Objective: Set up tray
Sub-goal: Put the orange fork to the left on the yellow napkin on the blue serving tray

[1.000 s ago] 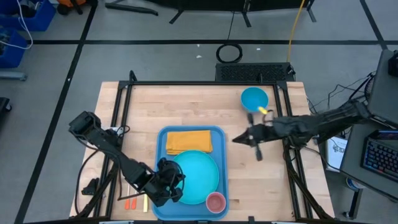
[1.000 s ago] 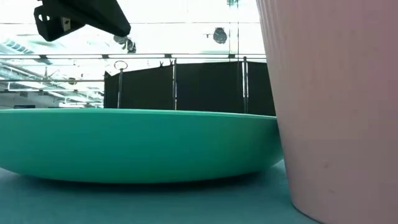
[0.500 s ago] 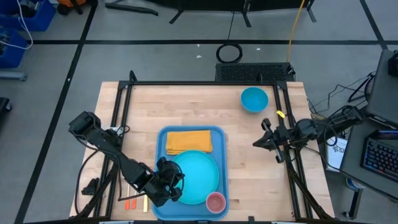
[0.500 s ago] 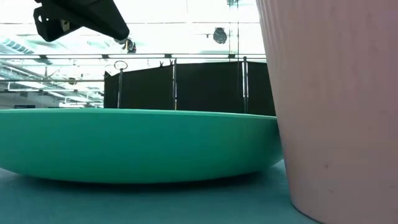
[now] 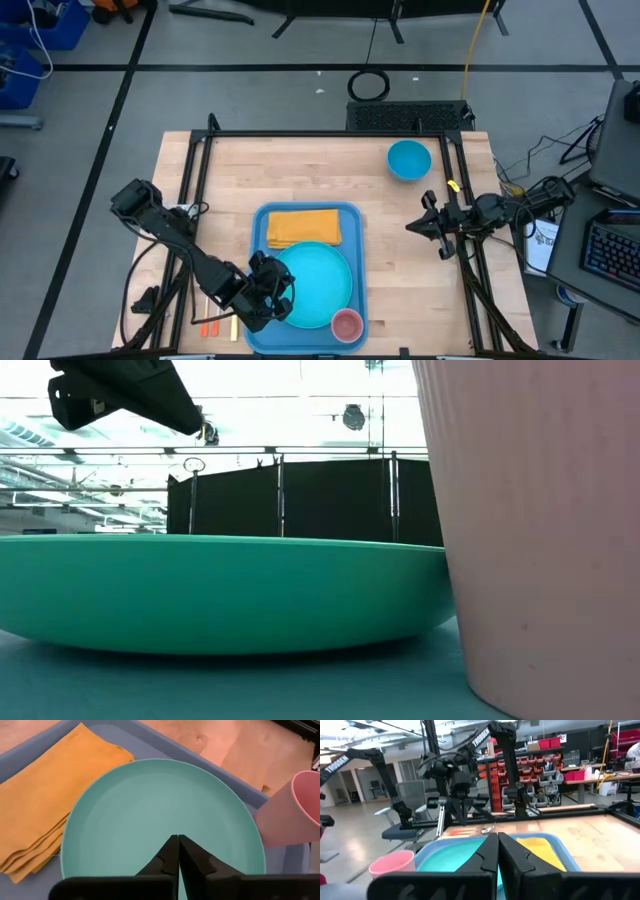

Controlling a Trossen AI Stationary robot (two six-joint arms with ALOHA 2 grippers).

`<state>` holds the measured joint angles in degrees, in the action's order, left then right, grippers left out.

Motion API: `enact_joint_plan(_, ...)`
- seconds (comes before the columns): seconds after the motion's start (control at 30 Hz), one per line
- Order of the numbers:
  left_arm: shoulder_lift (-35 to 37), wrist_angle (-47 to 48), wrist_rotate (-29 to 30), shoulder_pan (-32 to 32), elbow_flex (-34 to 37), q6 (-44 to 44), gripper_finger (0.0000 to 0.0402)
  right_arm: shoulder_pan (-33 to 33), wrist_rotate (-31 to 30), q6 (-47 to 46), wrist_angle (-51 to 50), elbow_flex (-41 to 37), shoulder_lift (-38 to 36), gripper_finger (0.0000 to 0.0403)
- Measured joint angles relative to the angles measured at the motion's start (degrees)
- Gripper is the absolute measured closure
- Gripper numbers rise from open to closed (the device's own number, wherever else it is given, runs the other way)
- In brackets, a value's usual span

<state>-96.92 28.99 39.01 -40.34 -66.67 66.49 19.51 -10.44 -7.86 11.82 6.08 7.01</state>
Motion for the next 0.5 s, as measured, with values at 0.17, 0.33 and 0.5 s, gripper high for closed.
enact_joint_plan(0.17,0.0,0.0,0.0,0.0,0.0,0.1,0.039,0.0,0.0,-0.5,0.4,-2.8,0.1,0.0403)
enact_joint_plan(0.33,0.0,0.0,0.0,-0.3,0.0,0.0,0.0385,0.0,0.0,-0.5,0.3,-4.0,0.0,0.0403)
enact_joint_plan(0.5,0.0,0.0,0.6,-0.3,0.0,-1.1,0.0398,0.1,3.6,-2.3,-3.2,-4.2,0.0,0.0403)
